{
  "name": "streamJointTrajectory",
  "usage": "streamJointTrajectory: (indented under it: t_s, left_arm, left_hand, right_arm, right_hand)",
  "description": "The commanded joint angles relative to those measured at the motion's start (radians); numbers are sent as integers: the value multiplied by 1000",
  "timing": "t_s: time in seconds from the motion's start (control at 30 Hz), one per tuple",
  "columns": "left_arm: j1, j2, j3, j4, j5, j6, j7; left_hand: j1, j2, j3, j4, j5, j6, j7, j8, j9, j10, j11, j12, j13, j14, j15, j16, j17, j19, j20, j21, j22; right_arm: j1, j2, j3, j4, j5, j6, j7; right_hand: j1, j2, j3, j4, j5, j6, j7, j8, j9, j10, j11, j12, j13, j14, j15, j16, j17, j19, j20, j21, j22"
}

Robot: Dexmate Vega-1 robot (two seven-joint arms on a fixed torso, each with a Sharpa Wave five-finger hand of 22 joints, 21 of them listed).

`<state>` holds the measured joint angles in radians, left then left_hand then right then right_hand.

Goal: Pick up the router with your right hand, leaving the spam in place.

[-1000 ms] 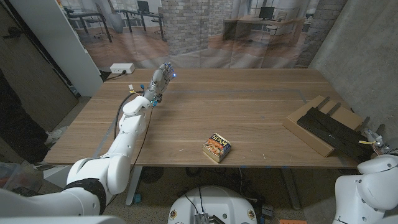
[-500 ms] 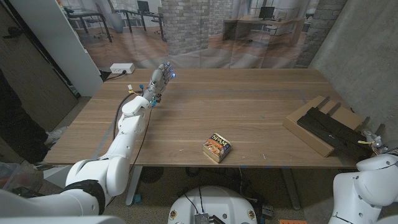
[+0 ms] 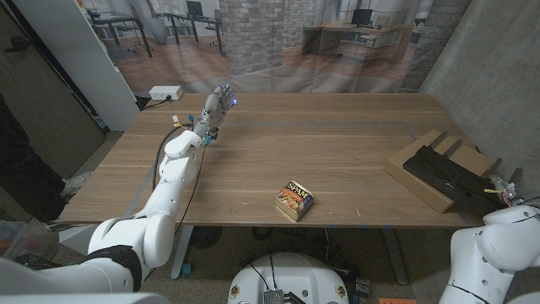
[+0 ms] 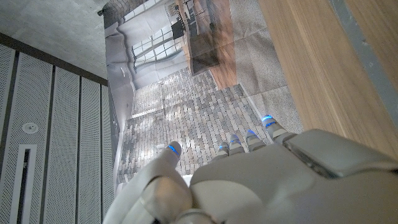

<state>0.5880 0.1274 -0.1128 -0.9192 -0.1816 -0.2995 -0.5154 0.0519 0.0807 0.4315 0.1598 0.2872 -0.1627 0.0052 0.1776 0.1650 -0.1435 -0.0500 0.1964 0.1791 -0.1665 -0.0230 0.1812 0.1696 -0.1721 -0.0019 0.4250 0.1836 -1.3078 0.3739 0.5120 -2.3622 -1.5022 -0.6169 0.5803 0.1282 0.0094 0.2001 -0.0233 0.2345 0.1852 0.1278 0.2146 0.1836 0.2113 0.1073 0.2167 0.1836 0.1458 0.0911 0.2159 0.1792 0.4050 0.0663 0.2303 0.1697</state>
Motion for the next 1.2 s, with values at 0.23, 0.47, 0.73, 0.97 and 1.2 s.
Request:
streamJointTrajectory:
  t_s: [0.23, 0.47, 0.73, 0.97, 1.2]
  left_arm:
    - [2, 3, 5, -5, -5, -1, 1]
    - [5, 4, 6, -8, -7, 1, 2]
    - [6, 3, 5, -8, -9, -1, 3]
    - [6, 3, 5, -8, -12, -2, 1]
    - [7, 3, 5, -8, -14, -2, 0]
  left_hand:
    - [-4, 57, -5, 0, 5, -2, 5, 2, 5, -1, 5, 3, 4, -96, 4, 2, 5, -8, 4, -4, 3]
    - [-4, 57, -5, 0, 6, -2, 5, 2, 5, -2, 5, 2, 4, -96, 4, 2, 5, -8, 5, -6, 3]
    - [-4, 57, -5, 0, 6, -2, 4, 2, 5, 0, 6, 3, 4, -95, 4, 2, 5, -8, 6, -8, 3]
    - [-4, 57, -6, -1, 6, -2, 5, 2, 5, -1, 5, 3, 4, -95, 4, 2, 5, -7, 6, -9, 3]
    - [-4, 57, -6, -1, 6, -1, 5, 2, 5, 0, 5, 3, 4, -95, 4, 2, 5, -6, 7, -10, 3]
  right_arm:
    - [32, 2, 21, 10, -25, -13, 73]
    - [36, 3, 25, 11, -29, -13, 84]
    - [49, -1, 32, 15, -42, -19, 115]
    - [63, -5, 43, 22, -56, -27, 162]
    - [80, -11, 73, 28, -32, -37, 209]
  right_hand:
    - [-23, 0, -19, 5, 14, 63, 23, 8, 5, 106, 23, 16, 7, 144, 1, 30, 5, 118, 26, 24, 6]
    - [-25, 0, -24, 5, 17, 82, 30, 8, 6, 147, 34, 22, 10, 198, 7, 38, 6, 160, 34, 31, 8]
    - [-30, -1, -32, 6, 21, 103, 38, 7, 6, 178, 37, 20, 13, 268, 3, 50, 9, 238, 55, 49, 10]
    - [-36, -5, -41, 9, 25, 127, 53, 9, 7, 218, 40, 21, 15, 353, -14, 68, 11, 299, 70, 61, 12]
    - [-38, -10, -46, 9, 26, 135, 56, 9, 8, 224, 40, 19, 15, 360, -17, 66, 12, 325, 81, 67, 12]
